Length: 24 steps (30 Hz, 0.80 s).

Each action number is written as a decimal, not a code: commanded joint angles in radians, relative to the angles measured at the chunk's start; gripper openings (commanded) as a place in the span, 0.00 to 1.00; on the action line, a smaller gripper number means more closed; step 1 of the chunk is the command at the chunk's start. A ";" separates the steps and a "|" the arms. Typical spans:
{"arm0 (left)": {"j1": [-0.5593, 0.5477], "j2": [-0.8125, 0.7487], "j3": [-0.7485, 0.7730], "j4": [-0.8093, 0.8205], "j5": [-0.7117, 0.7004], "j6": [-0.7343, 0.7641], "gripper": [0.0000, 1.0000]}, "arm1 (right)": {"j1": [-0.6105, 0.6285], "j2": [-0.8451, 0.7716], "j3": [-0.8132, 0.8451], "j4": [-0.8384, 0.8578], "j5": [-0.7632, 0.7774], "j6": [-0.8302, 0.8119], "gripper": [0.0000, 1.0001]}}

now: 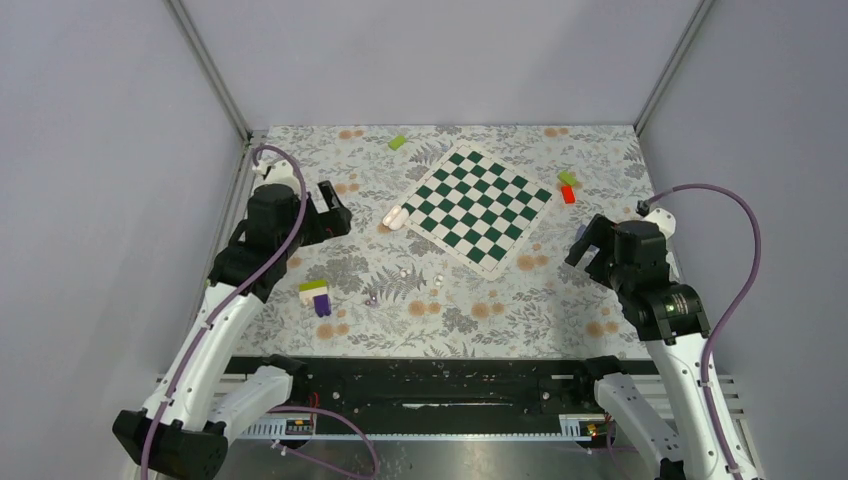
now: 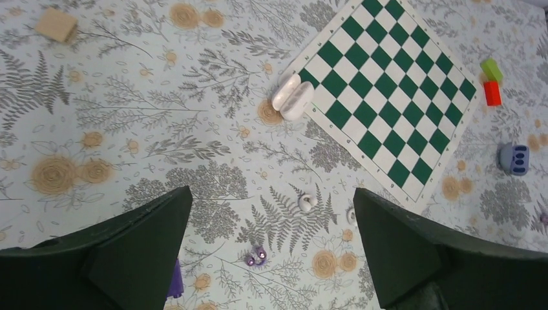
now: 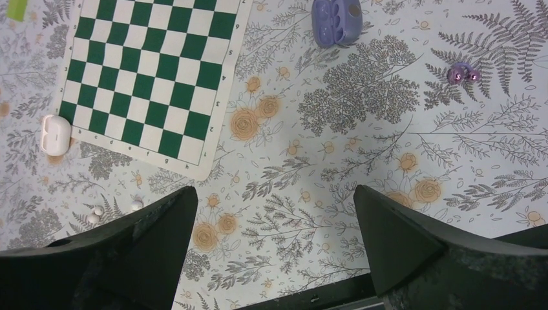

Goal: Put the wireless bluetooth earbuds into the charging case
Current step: Move the right earbud to the corner of the board.

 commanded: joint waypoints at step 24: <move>-0.445 0.293 -0.014 0.097 0.051 -0.180 0.99 | -0.013 0.025 -0.151 0.038 0.010 -0.033 1.00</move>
